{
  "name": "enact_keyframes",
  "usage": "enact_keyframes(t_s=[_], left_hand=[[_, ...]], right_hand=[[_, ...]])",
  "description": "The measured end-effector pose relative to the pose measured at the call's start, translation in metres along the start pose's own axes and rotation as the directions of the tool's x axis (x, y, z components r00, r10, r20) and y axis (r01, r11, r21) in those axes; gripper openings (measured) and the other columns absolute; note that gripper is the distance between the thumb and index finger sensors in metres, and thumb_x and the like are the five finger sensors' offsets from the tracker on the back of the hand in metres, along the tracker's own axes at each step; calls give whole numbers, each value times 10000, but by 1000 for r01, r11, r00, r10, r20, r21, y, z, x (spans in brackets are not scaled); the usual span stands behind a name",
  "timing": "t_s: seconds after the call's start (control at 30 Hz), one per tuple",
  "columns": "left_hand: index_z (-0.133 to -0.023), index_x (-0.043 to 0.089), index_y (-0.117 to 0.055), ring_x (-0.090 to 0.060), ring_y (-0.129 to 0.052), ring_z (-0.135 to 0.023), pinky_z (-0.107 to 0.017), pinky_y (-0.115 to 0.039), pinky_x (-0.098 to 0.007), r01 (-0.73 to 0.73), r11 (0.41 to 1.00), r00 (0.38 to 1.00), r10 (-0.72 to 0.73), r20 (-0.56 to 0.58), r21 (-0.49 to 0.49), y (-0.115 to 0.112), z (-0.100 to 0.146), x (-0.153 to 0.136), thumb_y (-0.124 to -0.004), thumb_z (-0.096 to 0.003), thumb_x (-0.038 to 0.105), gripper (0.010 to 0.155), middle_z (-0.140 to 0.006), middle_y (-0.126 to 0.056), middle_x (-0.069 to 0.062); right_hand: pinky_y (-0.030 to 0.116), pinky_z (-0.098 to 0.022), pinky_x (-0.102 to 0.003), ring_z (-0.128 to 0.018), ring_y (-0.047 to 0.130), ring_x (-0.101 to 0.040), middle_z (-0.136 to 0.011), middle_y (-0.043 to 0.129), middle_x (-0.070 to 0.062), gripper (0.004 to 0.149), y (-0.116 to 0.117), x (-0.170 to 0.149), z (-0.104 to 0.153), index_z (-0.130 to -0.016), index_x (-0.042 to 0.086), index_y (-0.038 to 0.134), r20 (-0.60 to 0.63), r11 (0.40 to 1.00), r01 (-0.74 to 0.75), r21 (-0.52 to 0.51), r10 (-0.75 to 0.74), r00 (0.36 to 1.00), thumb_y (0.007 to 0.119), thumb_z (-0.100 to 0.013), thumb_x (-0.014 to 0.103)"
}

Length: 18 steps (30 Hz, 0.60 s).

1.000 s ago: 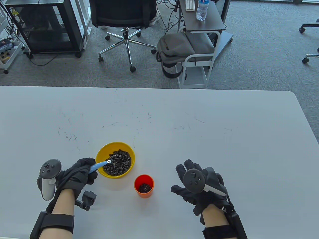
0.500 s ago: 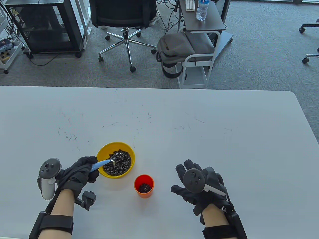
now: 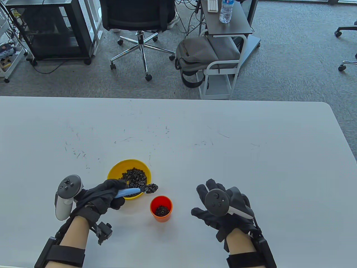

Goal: Scoop coffee beans into a cup using a baby spoon

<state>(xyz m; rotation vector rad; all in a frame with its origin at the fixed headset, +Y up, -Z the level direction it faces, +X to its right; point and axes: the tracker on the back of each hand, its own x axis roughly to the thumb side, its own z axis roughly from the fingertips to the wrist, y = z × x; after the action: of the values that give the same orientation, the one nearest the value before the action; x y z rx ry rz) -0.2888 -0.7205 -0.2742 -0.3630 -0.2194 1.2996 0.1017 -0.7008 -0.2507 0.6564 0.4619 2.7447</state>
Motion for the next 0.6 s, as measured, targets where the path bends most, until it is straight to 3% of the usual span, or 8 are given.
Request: enact_keyframes(t_s=[0.33, 0.5, 0.6], left_hand=[[-987, 14, -742, -424, -950, -628, -499, -814, -589, 122, 981, 992, -115, 52, -148, -18, -5, 7, -641, -579, 85, 427, -918, -766, -352], [-978, 60, -780, -429, -938, -727, -573, -803, -591, 225, 966, 968, -206, 142, -130, -21, -3, 17, -672, -577, 97, 417, -963, -771, -292], [-980, 68, -777, -423, -935, -735, -582, -800, -586, 242, 968, 957, -227, 182, -63, -19, -1, 21, -672, -578, 102, 417, -968, -768, -283]], right_hand=[[414, -639, -747, -922, 322, -665, -1110, 227, -399, 824, 0, 0, 0, -1121, 15, 348, 1, 1000, 2, -1, -2, 1000, 644, -587, 567], [414, -639, -747, -922, 322, -664, -1110, 226, -400, 825, 0, 0, 0, -1121, 15, 347, 2, 1000, 0, -1, 0, 1000, 644, -586, 567], [415, -639, -747, -922, 322, -664, -1110, 226, -399, 823, 0, 0, 0, -1121, 16, 348, 2, 1000, -1, -1, 1, 1000, 644, -586, 567]])
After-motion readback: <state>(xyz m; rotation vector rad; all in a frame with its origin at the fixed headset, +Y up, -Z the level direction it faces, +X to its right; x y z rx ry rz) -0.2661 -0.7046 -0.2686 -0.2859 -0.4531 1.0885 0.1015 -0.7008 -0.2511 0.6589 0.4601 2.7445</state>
